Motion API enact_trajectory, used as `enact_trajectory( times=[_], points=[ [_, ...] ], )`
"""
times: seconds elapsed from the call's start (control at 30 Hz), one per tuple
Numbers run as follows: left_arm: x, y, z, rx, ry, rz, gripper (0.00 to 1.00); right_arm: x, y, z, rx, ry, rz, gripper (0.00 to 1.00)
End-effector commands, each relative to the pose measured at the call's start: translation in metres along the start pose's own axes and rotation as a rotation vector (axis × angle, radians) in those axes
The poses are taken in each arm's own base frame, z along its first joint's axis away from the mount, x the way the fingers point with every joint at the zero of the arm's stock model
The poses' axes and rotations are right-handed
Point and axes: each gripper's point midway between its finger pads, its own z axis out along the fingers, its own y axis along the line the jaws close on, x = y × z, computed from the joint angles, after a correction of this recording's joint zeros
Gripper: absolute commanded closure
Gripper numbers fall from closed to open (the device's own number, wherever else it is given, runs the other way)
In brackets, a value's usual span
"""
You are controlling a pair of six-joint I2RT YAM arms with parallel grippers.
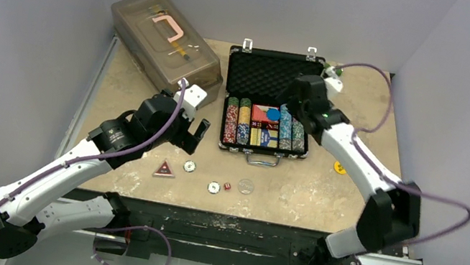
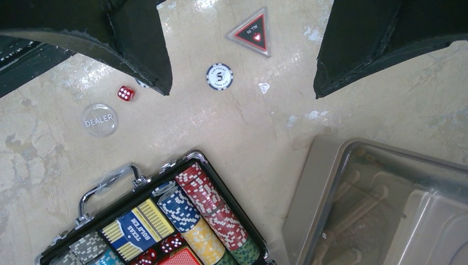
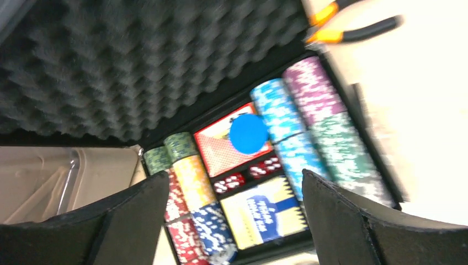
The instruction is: Pack up texas hold em set
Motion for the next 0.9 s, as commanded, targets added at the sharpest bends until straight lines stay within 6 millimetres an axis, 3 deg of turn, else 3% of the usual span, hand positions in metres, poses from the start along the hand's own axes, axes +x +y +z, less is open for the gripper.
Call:
enact_trajectory(
  times=[0.0, 0.1, 0.17, 0.27, 0.37, 0.57, 0.87],
  points=[
    [-0.017, -0.003, -0.007, 0.022, -0.055, -0.012, 0.05, -0.038, -0.092, -0.022, 0.132, -0.104, 0.000, 0.11],
    [-0.019, -0.004, -0.009, 0.027, -0.063, -0.014, 0.05, -0.040, -0.178, -0.024, 0.266, -0.083, 0.076, 0.03],
    [-0.019, -0.004, -0.010, 0.031, -0.065, -0.016, 0.05, -0.045, -0.222, -0.029, 0.347, -0.073, 0.117, 0.01],
    [-0.020, -0.005, -0.011, 0.036, -0.066, -0.016, 0.05, -0.048, -0.259, -0.031, 0.416, -0.029, 0.136, 0.01],
    [-0.020, -0.005, -0.011, 0.035, -0.067, -0.018, 0.05, -0.044, -0.271, -0.020, 0.458, 0.051, 0.122, 0.01],
    [-0.020, -0.003, -0.012, 0.028, -0.070, -0.017, 0.05, -0.016, -0.276, 0.010, 0.519, 0.302, 0.118, 0.01],
    [-0.020, -0.002, -0.011, 0.021, -0.067, -0.014, 0.05, 0.011, -0.285, 0.026, 0.549, 0.364, 0.113, 0.01]
  ],
)
